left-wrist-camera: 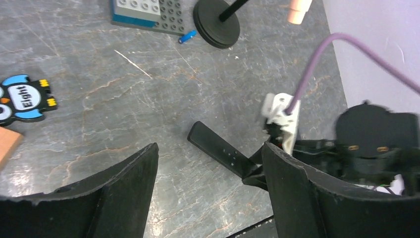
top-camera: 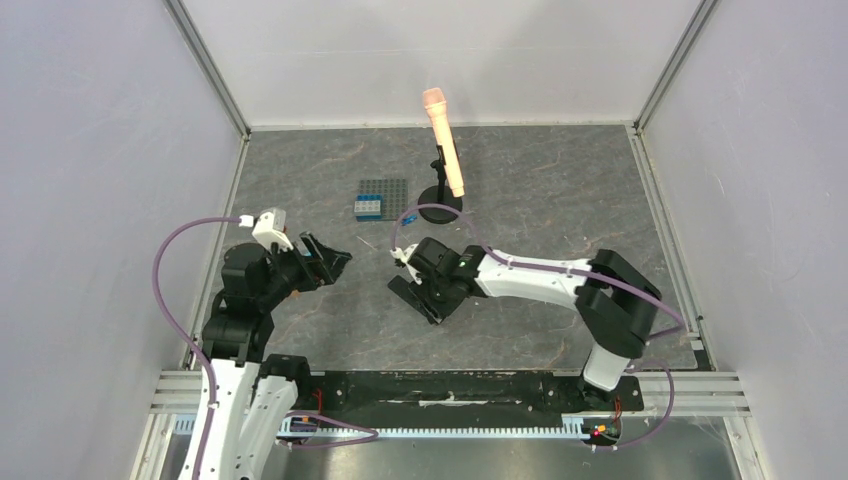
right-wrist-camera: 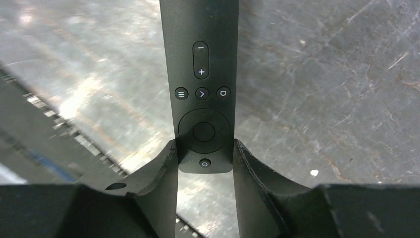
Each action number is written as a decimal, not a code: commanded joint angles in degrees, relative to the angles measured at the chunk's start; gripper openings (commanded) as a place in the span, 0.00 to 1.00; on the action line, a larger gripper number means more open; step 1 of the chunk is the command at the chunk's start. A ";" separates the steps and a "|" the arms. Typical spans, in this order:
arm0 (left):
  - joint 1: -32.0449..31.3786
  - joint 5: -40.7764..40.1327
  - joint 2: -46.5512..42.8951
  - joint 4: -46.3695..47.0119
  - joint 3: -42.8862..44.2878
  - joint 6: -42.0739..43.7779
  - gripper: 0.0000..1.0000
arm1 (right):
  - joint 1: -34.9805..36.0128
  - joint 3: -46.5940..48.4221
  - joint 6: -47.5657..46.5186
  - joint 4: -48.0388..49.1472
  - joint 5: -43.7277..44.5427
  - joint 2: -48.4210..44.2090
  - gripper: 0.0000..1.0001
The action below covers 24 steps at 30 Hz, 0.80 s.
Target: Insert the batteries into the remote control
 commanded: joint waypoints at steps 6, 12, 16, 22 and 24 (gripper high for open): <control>0.17 7.84 1.86 9.36 -3.42 -9.37 0.80 | -5.03 -5.29 7.24 4.29 -22.16 -16.30 0.17; 0.07 17.26 1.83 26.50 -11.25 -28.51 0.80 | -8.30 -7.98 16.94 13.28 -32.99 -20.35 0.16; -0.01 17.58 -0.61 29.99 -14.09 -30.50 0.81 | -8.93 -7.60 24.47 19.52 -37.23 -21.67 0.15; -0.09 20.19 -2.04 33.78 -15.96 -33.25 0.81 | -8.99 -8.11 34.50 29.80 -41.07 -23.89 0.15; -0.17 21.34 -2.20 37.24 -16.91 -35.45 0.81 | -8.95 -9.02 37.86 34.07 -42.62 -24.17 0.16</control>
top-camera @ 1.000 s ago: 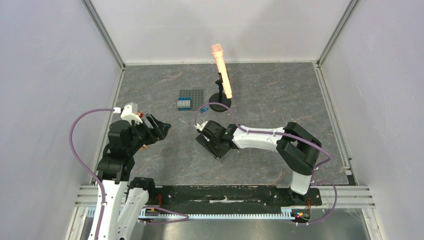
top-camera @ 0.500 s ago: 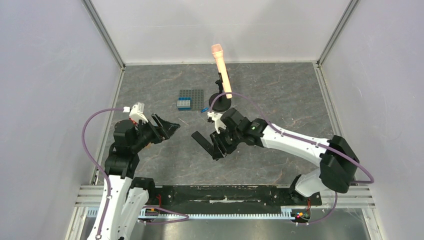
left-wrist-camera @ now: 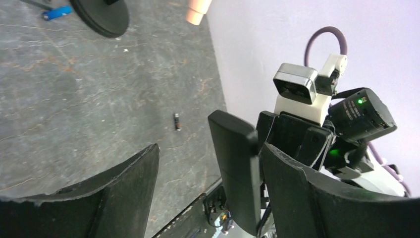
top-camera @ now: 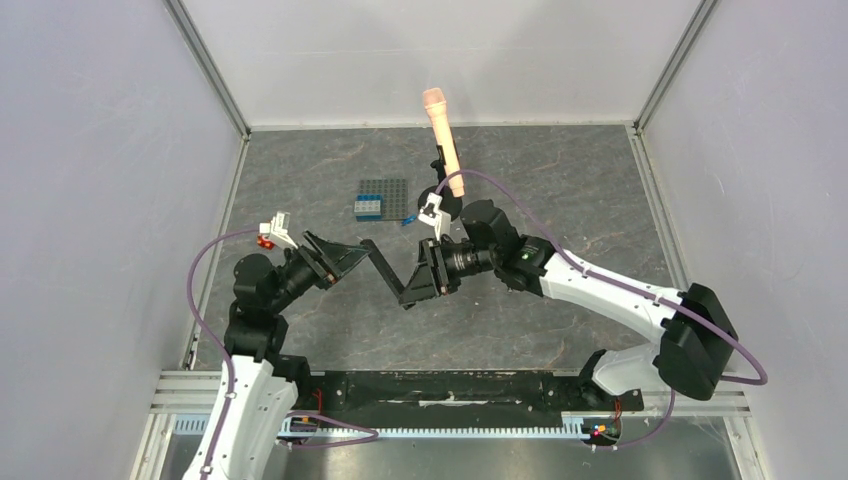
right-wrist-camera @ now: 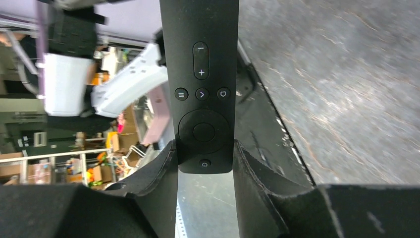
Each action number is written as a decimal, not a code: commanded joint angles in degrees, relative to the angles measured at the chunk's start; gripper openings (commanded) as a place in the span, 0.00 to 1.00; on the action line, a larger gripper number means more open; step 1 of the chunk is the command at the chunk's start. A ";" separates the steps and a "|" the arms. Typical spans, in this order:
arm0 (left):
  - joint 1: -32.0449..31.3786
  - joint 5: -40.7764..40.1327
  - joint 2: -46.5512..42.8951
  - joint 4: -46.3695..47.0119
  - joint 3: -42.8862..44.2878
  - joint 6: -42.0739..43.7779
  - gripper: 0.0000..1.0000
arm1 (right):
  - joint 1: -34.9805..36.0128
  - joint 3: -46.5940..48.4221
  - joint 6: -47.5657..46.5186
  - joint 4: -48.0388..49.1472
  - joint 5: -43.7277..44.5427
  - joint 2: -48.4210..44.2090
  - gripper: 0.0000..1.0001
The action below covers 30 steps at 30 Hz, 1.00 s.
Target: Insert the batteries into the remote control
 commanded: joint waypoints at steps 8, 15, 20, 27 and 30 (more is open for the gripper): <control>-0.56 5.88 -1.26 21.29 -4.93 -13.48 0.84 | -0.20 -5.62 19.15 24.73 -7.49 -3.89 0.15; -1.41 5.59 -1.19 27.64 -8.07 -18.64 0.85 | -0.14 -8.71 27.59 35.75 -8.83 -3.81 0.15; -2.00 4.32 -1.20 32.14 -9.74 -22.37 0.85 | 0.07 -9.43 29.02 37.29 -8.52 -2.99 0.15; -3.83 3.20 -0.58 33.16 -10.07 -23.46 0.85 | 0.82 -11.10 33.37 42.56 -8.45 -1.40 0.15; -4.49 2.26 -0.36 34.28 -10.79 -24.49 0.85 | 0.87 -11.89 34.88 45.11 -8.56 -0.75 0.15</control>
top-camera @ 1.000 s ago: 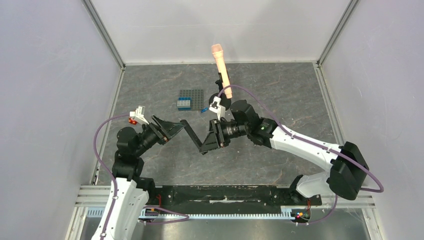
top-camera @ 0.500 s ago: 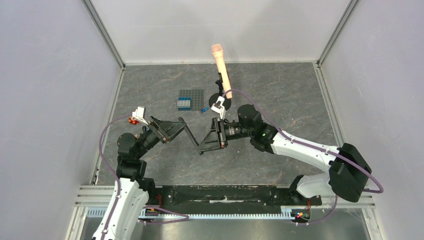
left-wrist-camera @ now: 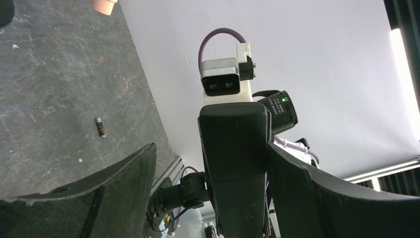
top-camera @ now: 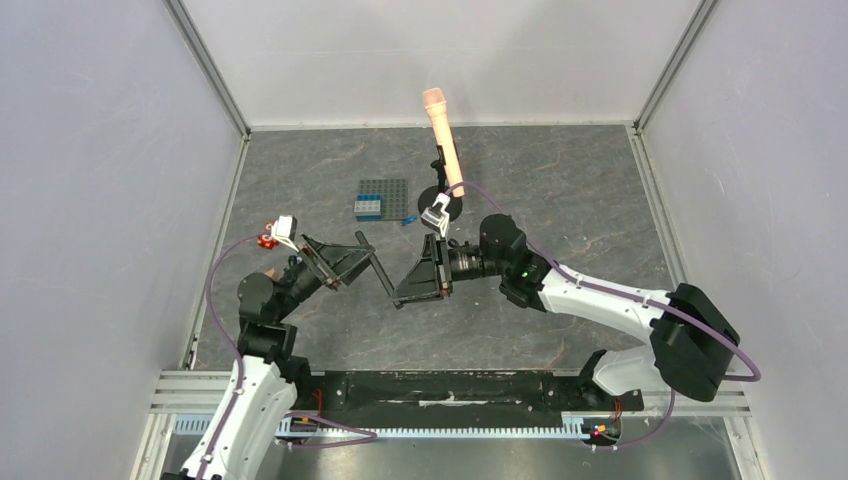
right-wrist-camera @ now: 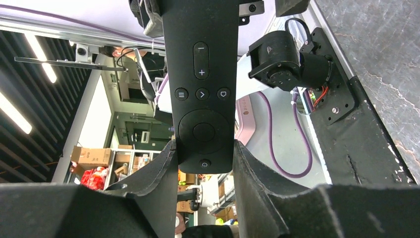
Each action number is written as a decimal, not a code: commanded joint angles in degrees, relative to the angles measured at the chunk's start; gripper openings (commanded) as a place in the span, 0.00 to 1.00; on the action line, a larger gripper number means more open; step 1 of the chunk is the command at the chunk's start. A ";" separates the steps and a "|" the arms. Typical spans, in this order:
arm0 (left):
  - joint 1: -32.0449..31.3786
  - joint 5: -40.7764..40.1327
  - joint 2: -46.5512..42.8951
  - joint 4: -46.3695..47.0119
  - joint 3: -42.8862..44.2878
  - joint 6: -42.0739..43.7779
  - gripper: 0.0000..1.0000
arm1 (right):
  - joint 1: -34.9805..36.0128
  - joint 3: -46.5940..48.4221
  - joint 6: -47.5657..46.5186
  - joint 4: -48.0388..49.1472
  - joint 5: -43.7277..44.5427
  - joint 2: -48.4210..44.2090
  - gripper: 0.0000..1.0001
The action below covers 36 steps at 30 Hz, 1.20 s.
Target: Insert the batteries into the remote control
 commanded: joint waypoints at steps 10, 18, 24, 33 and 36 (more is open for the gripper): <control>-2.95 -5.62 -0.33 4.44 -3.11 -5.26 0.70 | 0.37 -1.07 4.44 9.52 -1.84 2.72 0.16; -4.21 -6.04 -0.73 4.48 -4.15 -5.88 0.30 | 0.37 -2.74 10.02 16.11 -2.36 4.96 0.16; -4.30 -6.84 -1.91 2.30 -4.41 -6.15 0.02 | 0.37 -3.63 10.97 17.44 -2.61 5.05 0.22; -4.32 -11.57 -6.04 -15.96 1.42 -2.28 0.02 | 0.20 -3.01 0.54 8.52 2.87 1.87 0.66; -4.34 -13.99 -5.86 -24.99 4.86 -0.45 0.02 | 0.19 -0.94 -7.80 -0.66 7.38 -0.26 0.80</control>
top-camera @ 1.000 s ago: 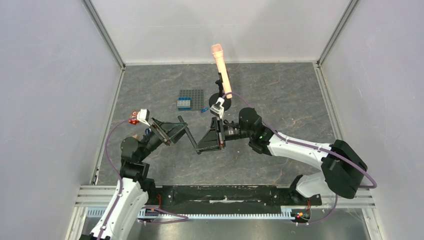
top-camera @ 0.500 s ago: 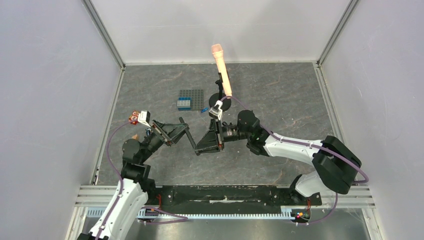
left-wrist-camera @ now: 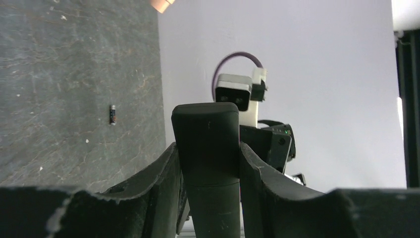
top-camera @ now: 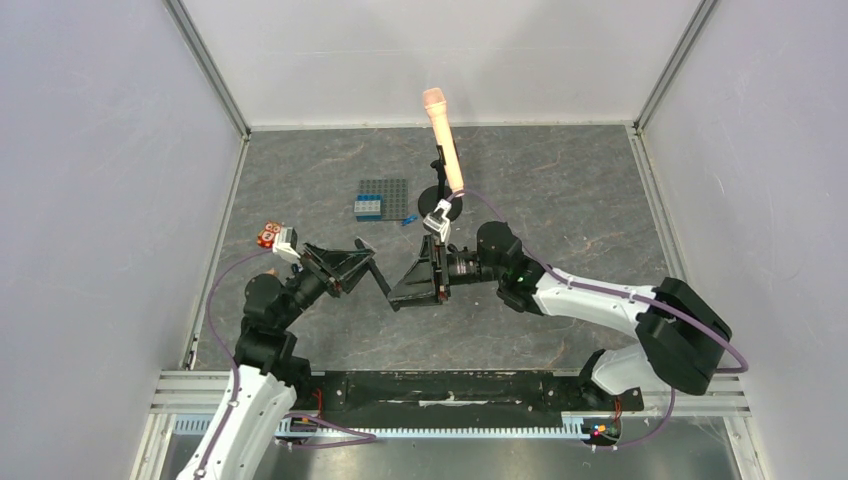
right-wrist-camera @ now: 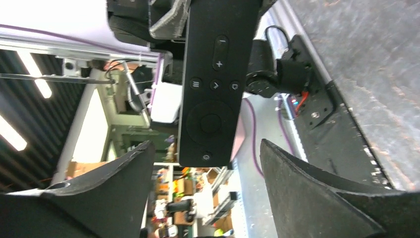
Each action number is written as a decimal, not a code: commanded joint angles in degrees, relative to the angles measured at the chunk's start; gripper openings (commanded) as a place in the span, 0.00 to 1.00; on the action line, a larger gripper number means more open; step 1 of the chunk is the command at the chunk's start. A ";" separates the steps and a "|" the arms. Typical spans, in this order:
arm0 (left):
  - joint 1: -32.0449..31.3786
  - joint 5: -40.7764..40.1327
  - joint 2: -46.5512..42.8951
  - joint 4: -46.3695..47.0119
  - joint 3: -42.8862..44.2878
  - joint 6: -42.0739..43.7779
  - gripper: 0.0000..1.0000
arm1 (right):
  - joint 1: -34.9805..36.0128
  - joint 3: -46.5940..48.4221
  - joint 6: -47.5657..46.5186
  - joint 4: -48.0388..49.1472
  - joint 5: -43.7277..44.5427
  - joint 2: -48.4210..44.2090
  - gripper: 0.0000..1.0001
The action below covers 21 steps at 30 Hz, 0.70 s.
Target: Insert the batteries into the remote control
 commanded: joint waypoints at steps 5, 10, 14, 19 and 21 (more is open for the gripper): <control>-0.15 -6.17 3.28 -24.54 11.02 5.28 0.02 | 0.66 9.03 -27.12 -26.31 18.05 -6.59 0.87; -0.14 -7.48 6.74 -30.24 13.22 3.97 0.02 | 5.51 13.21 -38.27 -35.07 32.63 -7.52 0.86; -0.14 -7.07 7.52 -30.30 12.46 1.32 0.02 | 8.67 12.43 -39.76 -33.28 38.50 -8.30 0.83; -0.14 -7.81 6.79 -30.91 11.23 -0.69 0.02 | 11.03 13.42 -41.36 -35.39 42.60 -6.62 0.72; -0.17 -7.71 6.86 -31.03 10.79 -1.00 0.02 | 11.62 14.89 -40.68 -38.33 42.60 -5.25 0.66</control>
